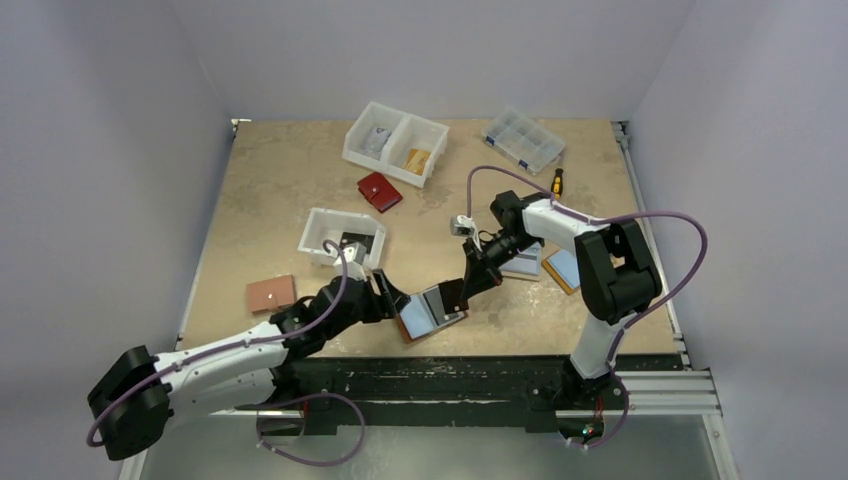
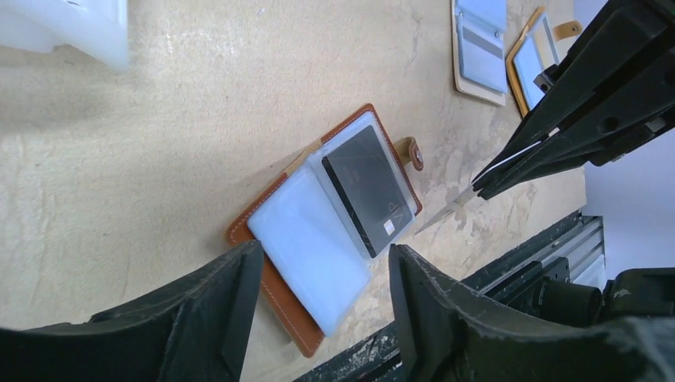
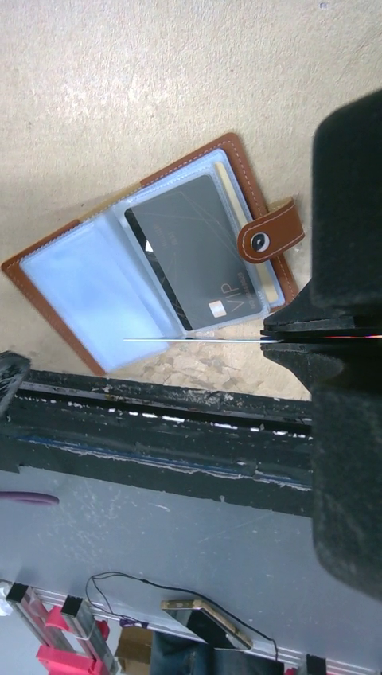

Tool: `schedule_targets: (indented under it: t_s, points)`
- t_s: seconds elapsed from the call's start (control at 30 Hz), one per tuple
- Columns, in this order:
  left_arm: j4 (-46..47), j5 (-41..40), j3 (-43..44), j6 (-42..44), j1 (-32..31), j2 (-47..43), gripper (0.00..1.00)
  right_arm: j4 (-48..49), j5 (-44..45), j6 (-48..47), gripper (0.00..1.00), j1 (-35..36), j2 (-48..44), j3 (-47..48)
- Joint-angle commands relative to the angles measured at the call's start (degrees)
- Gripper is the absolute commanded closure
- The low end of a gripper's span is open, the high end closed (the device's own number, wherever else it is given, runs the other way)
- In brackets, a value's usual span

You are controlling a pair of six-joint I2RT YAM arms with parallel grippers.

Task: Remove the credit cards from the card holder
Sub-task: Place the credit card in the storage box.

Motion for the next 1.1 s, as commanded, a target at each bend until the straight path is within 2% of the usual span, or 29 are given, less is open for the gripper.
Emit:
schedule_targets:
  t_s: [0.0,0.1,0.17,0.2,0.37,0.5,0.67,0.93,1.07]
  points:
    - [-11.0,-2.5,4.6,0.7,0.2,-6.6,0.35,-3.1,-2.2,-3.7,1.0,-0.3,-3.0,2.3]
    - [-17.9,-6.0,8.6,0.7,0.2,-10.9,0.2,-4.2,-2.5,-5.0,1.0,-0.3,-3.3,2.6]
    - [-24.7,-10.3,12.0,-1.4,0.3,-13.4,0.02,-5.0,-2.8,-6.0,1.0,-0.4,-3.8,2.9]
    - [-27.5,-12.5,13.9,-2.5,0.2,-14.6,0.01,-5.3,-3.0,-6.4,1.0,-0.4,-4.1,2.9]
    - [-27.5,-13.5,19.9,2.0,0.3,-20.3,0.01,-5.6,-3.7,-6.4,1.0,-0.9,-5.5,3.0]
    - [-25.7,-10.4,23.7,5.6,0.2,-19.9,0.01,-5.7,-4.3,-6.1,1.0,-1.1,-6.3,3.1]
    - [-22.8,-2.6,27.2,10.0,0.2,-13.3,0.01,-5.7,-4.9,-5.9,1.0,-1.8,-6.6,3.2]
    - [-8.3,7.5,22.9,11.4,0.3,-2.0,0.02,-6.8,-5.8,-7.2,1.0,-2.8,-6.0,3.3]
    - [1.5,15.1,20.9,12.6,1.6,3.7,0.03,-8.3,-6.1,-9.1,1.0,-2.9,-4.6,3.7]
